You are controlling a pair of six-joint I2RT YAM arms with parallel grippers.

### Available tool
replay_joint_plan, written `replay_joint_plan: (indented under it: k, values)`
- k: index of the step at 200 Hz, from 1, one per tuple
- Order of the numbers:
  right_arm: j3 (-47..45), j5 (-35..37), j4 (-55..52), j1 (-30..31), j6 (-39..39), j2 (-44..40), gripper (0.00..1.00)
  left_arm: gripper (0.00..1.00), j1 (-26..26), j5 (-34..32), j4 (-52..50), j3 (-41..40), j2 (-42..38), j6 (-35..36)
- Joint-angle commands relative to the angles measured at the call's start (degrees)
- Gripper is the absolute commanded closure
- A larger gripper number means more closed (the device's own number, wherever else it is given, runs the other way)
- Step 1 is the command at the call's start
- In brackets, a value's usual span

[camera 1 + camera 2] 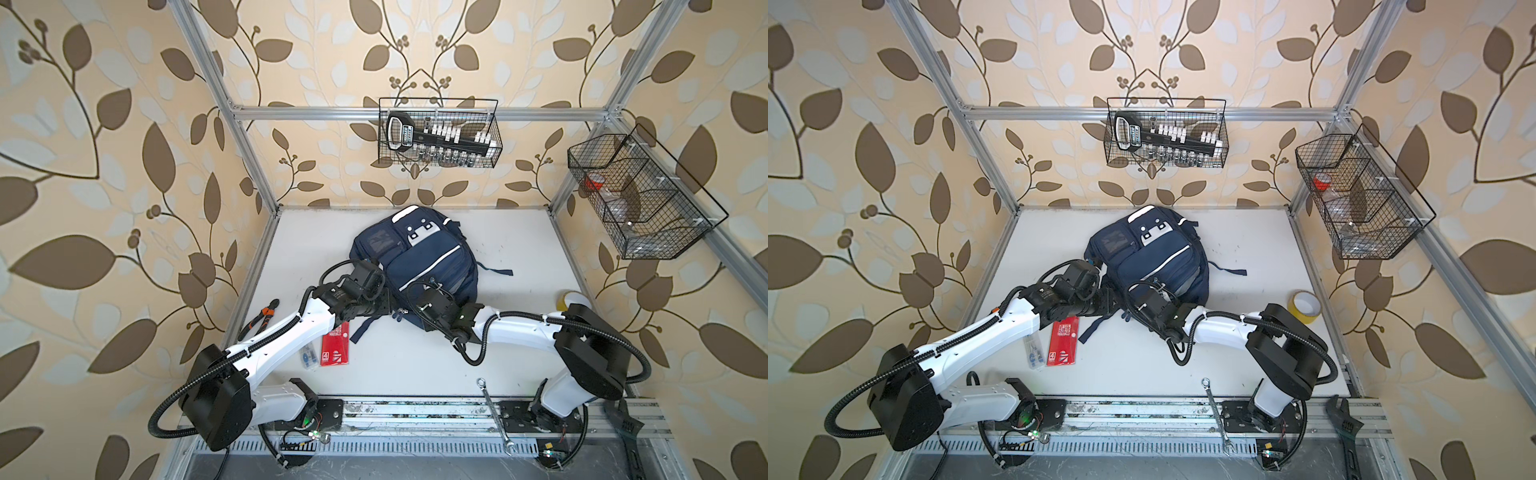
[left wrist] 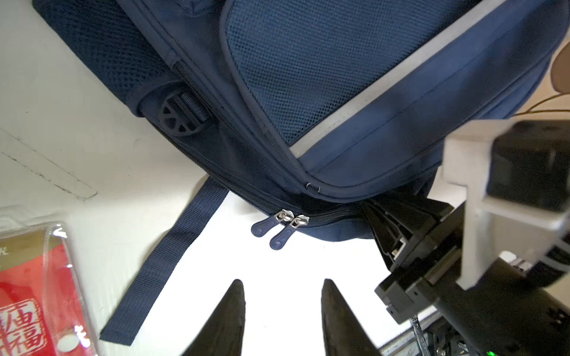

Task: Pack books, pencil case, and school supplies into a backpack
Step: Zip the student bag at the center of the table.

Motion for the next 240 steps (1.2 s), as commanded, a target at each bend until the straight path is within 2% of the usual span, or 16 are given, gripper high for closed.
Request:
replay_joint_plan:
  k: [1,10,19,41,58,79,93,133,142,159,174,179,186,205,218,240]
  values:
    - [-3.66,-0.96,1.13,-1.14,-4.91,-7.91,1.00,0.47,-1.42,5.06,9.06,-2.64,0.10,-0.10]
    - [-5.30,-4.66,1.73,-2.12,-6.61,-11.51,1.00,0.29,-3.77,4.31,12.77,-3.72,0.38,1.06]
    - [-6.45,-8.03,1.91,-3.19,-7.88,-15.35,1.00,0.17,-6.45,2.48,14.51,-3.81,1.35,3.00]
    - [-5.80,-14.92,-0.46,-5.97,-10.16,-21.21,1.00,0.08,-11.91,-3.25,19.80,-4.78,5.11,8.50]
    - [-4.69,-21.09,-2.15,-8.13,-11.10,-22.24,1.00,0.02,-13.41,-7.31,24.75,-5.84,7.64,11.37]
    - [-4.12,-26.10,-3.68,-10.01,-11.39,-22.57,1.00,0.01,-13.98,-9.62,30.24,-6.35,8.38,16.78]
    - [-3.91,-28.56,-3.83,-10.34,-11.31,-23.02,1.00,0.01,-14.84,-13.59,32.55,-6.34,8.66,20.99]
    - [-0.98,-30.78,-6.63,-10.40,-11.47,-23.56,1.00,0.01,-15.34,-22.99,36.21,-5.40,13.81,27.73]
    - [-0.58,-31.10,-7.01,-10.41,-11.39,-23.89,1.00,0.02,-15.34,-22.23,38.42,-5.98,14.43,29.13]
    - [0.15,-32.12,-7.14,-10.38,-11.31,-24.19,1.00,0.09,-16.18,-18.87,41.69,-5.90,16.78,33.24]
    - [1.23,-32.20,-7.93,-10.31,-11.13,-24.05,1.00,0.22,-16.57,-18.50,41.49,-3.54,20.42,35.35]
    - [1.67,-31.80,-8.30,-10.32,-11.05,-24.01,1.00,0.30,-16.57,-18.67,41.23,-2.65,21.56,35.68]
    - [2.12,-31.15,-8.68,-10.33,-10.92,-24.09,1.00,0.42,-16.57,-19.59,40.47,-1.20,23.22,35.82]
    - [3.78,-26.29,-11.31,-10.32,-10.51,-24.19,1.00,1.00,-16.57,-24.90,38.16,1.50,25.53,34.47]
    - [5.38,-21.39,-14.51,-10.33,-10.66,-24.10,1.00,1.00,-16.57,-28.37,38.30,0.74,24.66,32.92]
    - [9.06,-8.01,-22.68,-10.52,-9.81,-22.88,1.00,1.00,-16.49,-29.08,37.56,-1.30,21.53,31.06]
